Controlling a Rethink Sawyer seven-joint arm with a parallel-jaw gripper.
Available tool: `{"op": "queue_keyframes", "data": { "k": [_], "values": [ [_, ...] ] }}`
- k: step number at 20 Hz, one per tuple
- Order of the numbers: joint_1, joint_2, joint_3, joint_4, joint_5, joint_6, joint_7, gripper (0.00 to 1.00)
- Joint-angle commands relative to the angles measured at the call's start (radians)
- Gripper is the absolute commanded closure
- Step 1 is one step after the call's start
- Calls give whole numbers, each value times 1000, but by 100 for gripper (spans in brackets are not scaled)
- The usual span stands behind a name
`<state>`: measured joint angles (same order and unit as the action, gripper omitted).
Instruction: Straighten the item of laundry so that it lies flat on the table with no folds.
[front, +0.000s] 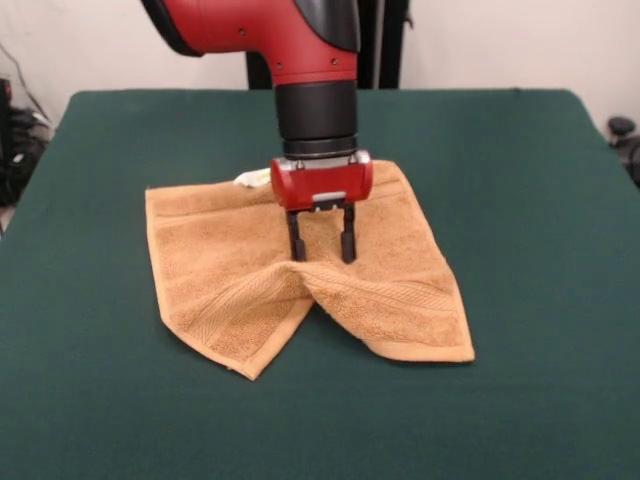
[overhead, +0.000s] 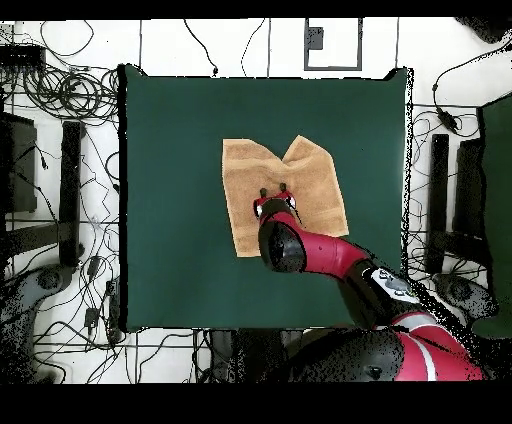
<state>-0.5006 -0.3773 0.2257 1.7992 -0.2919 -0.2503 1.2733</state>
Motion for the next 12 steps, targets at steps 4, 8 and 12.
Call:
{"op": "queue_keyframes", "data": {
  "k": [4,8,12],
  "values": [
    [-37,61,21,92,-45,11,210,0],
    [-24,28,-6,137,-43,0,214,0],
    [-32,19,-10,174,-49,-11,221,0]
  ]
}}
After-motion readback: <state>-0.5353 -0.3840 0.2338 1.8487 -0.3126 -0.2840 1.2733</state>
